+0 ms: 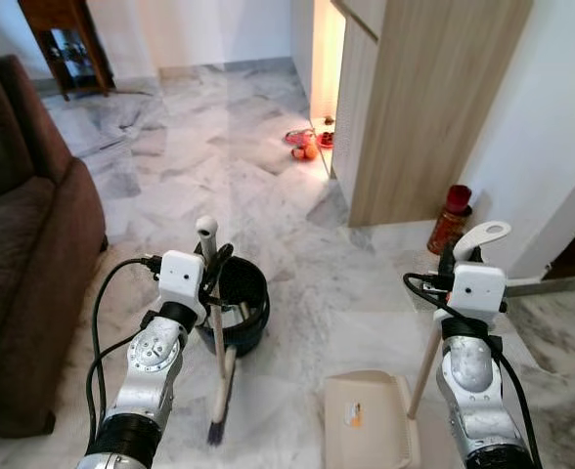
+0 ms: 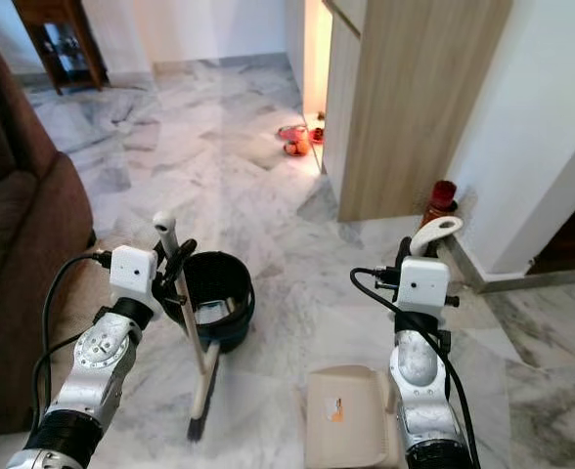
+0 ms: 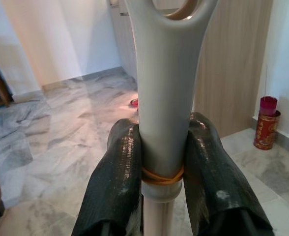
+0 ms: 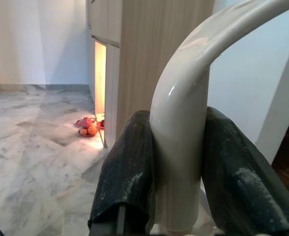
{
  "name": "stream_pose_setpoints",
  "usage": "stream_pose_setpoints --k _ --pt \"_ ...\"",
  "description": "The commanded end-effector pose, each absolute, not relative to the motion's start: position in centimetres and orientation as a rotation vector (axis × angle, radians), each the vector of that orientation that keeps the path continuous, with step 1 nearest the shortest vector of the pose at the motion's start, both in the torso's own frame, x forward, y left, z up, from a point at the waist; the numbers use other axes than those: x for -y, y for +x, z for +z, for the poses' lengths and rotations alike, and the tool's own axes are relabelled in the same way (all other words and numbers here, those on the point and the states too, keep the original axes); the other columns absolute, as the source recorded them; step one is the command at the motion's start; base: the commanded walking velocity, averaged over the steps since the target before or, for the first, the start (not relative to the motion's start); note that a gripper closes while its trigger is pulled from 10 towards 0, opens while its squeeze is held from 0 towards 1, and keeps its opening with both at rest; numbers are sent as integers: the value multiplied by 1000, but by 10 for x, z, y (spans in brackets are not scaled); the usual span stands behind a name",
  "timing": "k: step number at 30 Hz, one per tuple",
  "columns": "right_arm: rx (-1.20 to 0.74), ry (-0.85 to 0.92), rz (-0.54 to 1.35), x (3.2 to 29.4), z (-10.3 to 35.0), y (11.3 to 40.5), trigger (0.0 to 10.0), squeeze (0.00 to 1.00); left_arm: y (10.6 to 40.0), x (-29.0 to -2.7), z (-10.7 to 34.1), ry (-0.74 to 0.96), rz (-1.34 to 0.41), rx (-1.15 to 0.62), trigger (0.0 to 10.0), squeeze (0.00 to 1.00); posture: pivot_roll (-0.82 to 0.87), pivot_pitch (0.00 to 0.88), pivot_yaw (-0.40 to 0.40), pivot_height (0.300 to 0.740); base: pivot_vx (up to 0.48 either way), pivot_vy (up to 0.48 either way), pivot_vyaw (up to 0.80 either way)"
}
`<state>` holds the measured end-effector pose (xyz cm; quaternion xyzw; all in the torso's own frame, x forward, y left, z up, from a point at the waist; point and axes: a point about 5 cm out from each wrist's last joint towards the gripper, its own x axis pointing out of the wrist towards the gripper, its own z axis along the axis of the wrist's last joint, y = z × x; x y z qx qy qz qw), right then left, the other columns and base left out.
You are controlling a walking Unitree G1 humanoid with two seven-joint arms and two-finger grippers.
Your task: Sweep floor
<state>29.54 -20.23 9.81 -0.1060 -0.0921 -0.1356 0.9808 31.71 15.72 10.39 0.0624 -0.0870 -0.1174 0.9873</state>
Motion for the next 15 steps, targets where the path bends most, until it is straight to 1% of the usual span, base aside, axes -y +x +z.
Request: stream_pose_setpoints --k 1,3,15 --pt "230 -217 -277 203 108 297 10000 0 321 -158 112 127 -236 207 10000 0 -63 0 63 740 0 0 -800" --pt "230 -218 -276 203 108 297 10000 0 321 -158 112 126 -236 206 10000 0 -61 0 60 740 0 0 -800" --pt "243 -215 -280 201 112 300 10000 0 324 -156 113 131 -251 204 10000 0 -43 0 74 740 0 0 0"
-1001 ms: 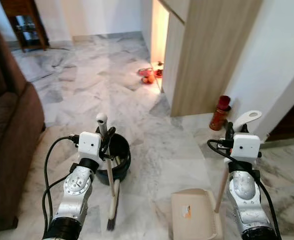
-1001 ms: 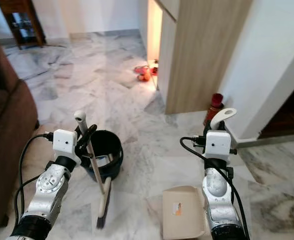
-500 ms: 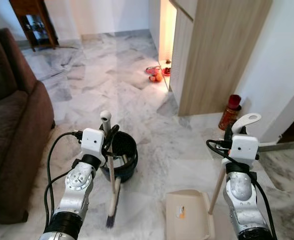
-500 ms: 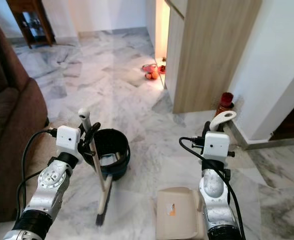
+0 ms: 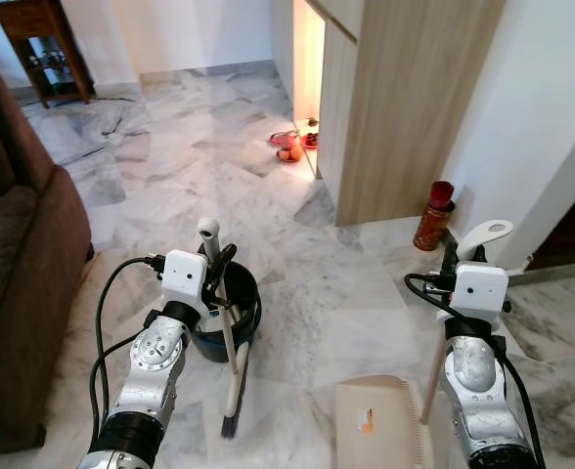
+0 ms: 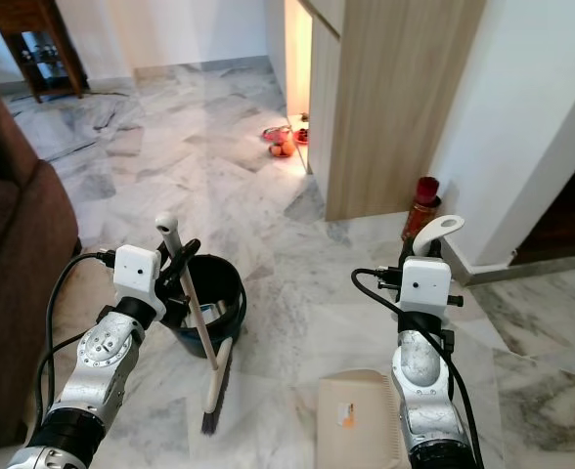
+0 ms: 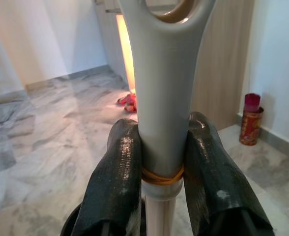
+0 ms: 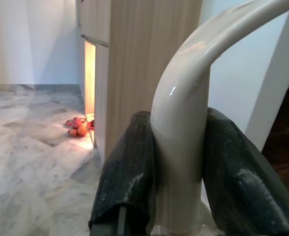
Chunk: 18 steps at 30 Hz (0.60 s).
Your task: Sweep floor
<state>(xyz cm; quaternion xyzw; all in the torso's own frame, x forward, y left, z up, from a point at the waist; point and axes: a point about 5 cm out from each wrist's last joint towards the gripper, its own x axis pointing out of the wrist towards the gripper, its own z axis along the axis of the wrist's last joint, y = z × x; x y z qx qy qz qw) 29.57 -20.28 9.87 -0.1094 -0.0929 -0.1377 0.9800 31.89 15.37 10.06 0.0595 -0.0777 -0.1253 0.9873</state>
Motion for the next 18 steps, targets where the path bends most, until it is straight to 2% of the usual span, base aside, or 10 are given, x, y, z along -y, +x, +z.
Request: stream_pose_setpoints --k 1,3,16,18 --pt "243 -214 -282 202 111 300 10000 0 325 -155 114 133 -252 206 10000 0 -33 0 73 740 0 0 0" --pt "242 -211 -285 202 111 299 10000 0 326 -156 116 134 -250 212 10000 0 -21 0 70 740 0 0 -800" --pt "237 -205 -272 199 110 300 10000 0 322 -159 113 148 -230 209 10000 0 -13 0 56 740 0 0 0" --pt "234 -206 -268 198 110 300 10000 0 323 -159 113 149 -229 208 10000 0 -13 0 54 740 0 -272 -400"
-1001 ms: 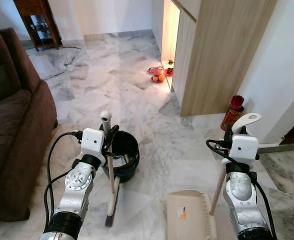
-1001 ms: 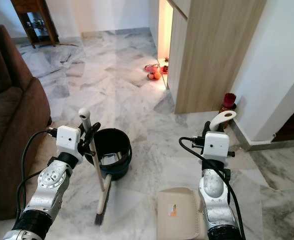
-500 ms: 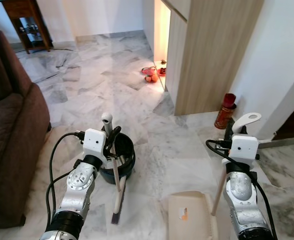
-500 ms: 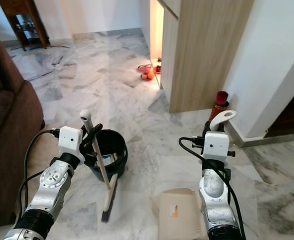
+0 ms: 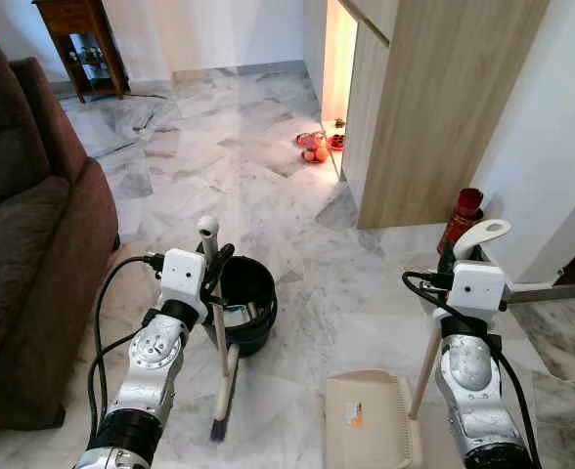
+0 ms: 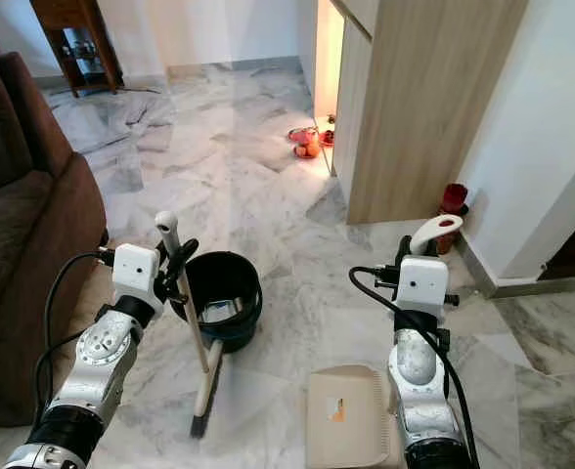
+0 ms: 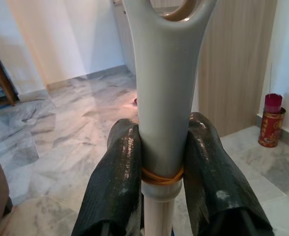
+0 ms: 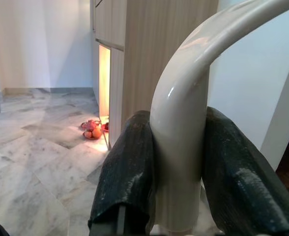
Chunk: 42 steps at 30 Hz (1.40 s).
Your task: Sweep floor
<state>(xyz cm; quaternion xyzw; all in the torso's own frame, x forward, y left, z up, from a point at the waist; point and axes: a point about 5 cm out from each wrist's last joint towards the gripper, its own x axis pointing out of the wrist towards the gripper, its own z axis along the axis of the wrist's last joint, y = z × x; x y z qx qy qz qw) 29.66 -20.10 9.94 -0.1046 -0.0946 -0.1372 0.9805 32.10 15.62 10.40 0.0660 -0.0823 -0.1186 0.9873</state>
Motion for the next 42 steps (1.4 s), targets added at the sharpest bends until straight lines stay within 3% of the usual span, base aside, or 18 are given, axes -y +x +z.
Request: stream_pose_setpoints --k 1,7,42 --pt "234 -206 -268 198 110 300 10000 0 323 -159 113 149 -229 208 10000 0 -13 0 54 740 0 -277 -800" --pt "233 -206 -266 199 110 300 10000 0 322 -158 112 150 -226 206 10000 0 -14 0 51 740 0 -312 -800" --pt "230 -210 -255 199 110 300 10000 0 321 -159 111 136 -210 206 10000 0 -16 0 36 740 0 0 -800"
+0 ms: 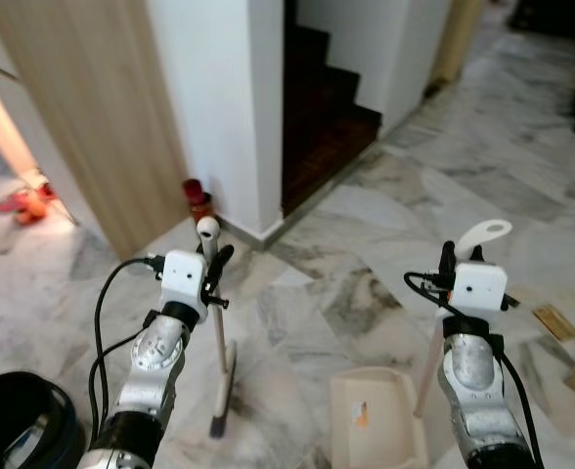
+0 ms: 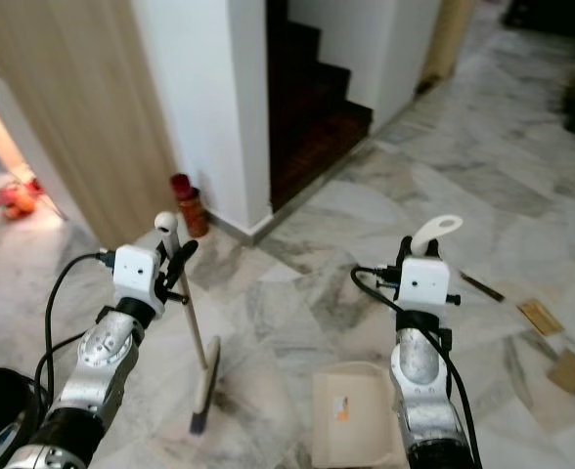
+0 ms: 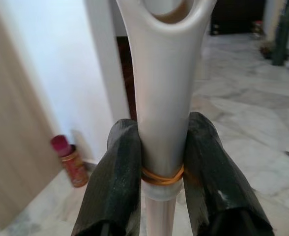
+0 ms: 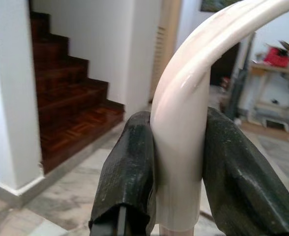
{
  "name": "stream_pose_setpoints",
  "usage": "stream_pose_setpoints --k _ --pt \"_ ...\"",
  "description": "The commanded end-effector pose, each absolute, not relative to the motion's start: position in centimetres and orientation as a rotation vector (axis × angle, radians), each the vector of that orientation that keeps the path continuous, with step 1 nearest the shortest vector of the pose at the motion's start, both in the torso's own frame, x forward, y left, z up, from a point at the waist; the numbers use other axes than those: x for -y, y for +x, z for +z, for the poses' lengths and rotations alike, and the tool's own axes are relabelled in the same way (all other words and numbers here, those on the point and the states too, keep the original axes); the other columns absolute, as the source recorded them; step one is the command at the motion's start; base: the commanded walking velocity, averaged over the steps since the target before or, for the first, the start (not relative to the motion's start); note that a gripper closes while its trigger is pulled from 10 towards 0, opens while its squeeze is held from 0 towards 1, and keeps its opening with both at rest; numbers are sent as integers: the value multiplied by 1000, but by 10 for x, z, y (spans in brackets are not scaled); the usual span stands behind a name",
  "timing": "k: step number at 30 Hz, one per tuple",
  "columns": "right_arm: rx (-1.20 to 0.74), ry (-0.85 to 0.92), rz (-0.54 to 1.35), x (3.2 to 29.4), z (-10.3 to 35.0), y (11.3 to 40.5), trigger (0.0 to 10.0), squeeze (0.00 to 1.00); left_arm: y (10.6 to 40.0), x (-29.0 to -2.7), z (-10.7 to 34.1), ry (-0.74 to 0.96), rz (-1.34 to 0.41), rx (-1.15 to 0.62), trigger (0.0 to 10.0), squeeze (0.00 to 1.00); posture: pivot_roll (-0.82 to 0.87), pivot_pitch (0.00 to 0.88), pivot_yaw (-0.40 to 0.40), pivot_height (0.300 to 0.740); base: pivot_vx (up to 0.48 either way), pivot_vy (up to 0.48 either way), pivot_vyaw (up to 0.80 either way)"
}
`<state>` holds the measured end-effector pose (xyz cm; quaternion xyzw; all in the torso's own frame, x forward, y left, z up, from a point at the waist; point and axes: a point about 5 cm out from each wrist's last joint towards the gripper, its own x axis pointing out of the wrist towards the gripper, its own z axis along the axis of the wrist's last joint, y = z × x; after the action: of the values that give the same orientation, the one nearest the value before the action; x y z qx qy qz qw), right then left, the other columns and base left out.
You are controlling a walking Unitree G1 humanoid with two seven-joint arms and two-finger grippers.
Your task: Sweep floor
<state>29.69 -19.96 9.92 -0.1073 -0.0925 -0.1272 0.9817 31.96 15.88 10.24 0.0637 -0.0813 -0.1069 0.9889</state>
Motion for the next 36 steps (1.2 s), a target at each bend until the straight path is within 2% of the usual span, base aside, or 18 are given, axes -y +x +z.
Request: stream_pose_setpoints --k 1,36 --pt "230 -210 -255 199 110 300 10000 0 321 -159 111 136 -210 206 10000 0 -16 0 36 740 0 0 -800" --pt "246 -203 -243 194 113 302 10000 0 325 -157 113 112 -223 210 10000 0 -32 0 42 740 0 0 -800"
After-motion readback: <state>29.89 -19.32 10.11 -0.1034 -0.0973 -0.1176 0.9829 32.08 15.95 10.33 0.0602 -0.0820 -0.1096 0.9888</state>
